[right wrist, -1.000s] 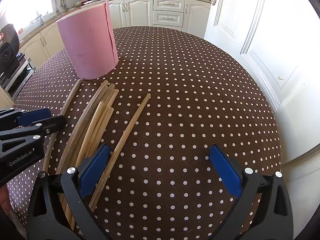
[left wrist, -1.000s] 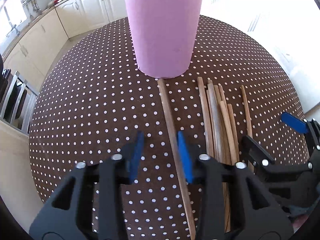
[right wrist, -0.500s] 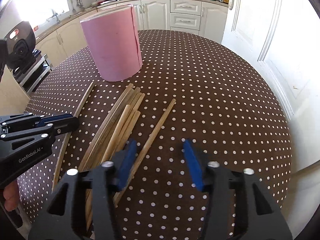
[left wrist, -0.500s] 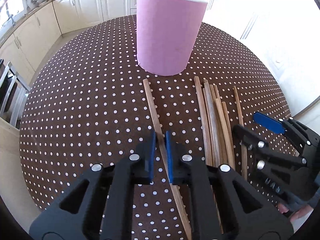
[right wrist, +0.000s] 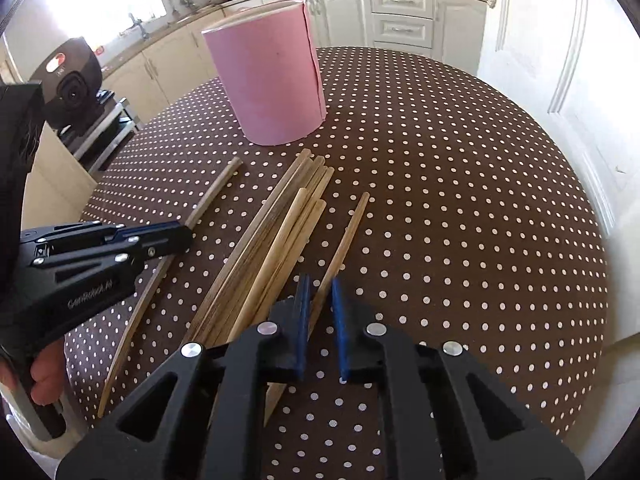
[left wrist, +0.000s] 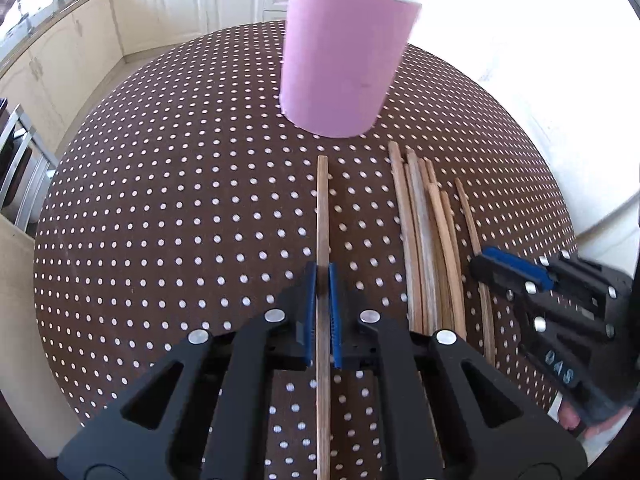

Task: Organize utensils
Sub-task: 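Close the right gripper on one chopstick from the pile, then lift the chopstick with the right gripper and carry it over the pink cup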

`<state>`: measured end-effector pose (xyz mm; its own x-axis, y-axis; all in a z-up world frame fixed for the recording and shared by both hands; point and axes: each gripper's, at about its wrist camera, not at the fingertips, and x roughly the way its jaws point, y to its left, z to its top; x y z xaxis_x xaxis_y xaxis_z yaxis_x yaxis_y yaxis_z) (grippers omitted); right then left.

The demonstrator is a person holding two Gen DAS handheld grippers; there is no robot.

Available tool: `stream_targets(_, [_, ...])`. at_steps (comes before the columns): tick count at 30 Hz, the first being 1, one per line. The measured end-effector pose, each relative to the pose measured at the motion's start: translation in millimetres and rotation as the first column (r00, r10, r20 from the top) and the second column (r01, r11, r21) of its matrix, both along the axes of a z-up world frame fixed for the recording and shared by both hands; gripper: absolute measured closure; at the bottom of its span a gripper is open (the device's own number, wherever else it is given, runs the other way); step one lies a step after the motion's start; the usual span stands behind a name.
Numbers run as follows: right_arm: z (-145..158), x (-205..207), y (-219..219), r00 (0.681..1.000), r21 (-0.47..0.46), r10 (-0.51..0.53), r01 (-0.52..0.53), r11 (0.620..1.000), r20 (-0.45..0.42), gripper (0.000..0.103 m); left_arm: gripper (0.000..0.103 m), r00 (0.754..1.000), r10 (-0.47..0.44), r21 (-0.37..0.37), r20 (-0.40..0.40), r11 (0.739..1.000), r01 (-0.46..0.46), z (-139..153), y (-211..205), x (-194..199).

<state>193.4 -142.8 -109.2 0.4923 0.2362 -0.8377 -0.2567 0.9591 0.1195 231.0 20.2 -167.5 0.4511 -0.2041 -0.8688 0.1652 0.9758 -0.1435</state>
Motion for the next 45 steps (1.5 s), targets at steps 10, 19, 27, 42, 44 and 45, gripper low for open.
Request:
stream_targets(10, [-3.5,-6.8,14.4,0.998,-0.110,-0.021,0.028,0.994,0.059,0.090,0.095,1.000,-0.006,0.088,0.003,0.996,0.006,-0.7,-7.6,-0.8])
stream_targets(19, [0.9,-4.7,-0.8,0.997,-0.007,-0.044,0.044,0.999,0.067,0.098,0.097,0.997,0.003,0.066,0.078,0.998,-0.008,5.6,-7.4,-8.9])
stream_targets(27, [15.3,-7.8,-1.0,0.993,0.042,-0.064,0.060,0.997,0.103,0.098,0.097,0.990,0.039,0.000,0.137,0.999,-0.040,23.8,1.7,-20.6])
stream_targets(42, [54.6,-13.3,-12.4,0.966,0.113,-0.158,0.138,0.984,0.203,0.098,0.097,0.948,0.102,-0.091,0.301,0.993,-0.079,71.7,29.6,-61.2])
stream_targets(44, [59.5,-14.7,-13.0,0.962,0.120,-0.165,0.141,0.983,0.217,0.098,0.097,0.938,0.131,-0.079,0.319,0.991,-0.112,76.5,31.0,-66.7])
stream_targets(45, [60.9,-14.7,-13.3,0.961,0.122,-0.166,0.142,0.982,0.221,0.098,0.097,0.935,0.135,-0.079,0.327,0.990,-0.115,78.0,28.6,-62.1])
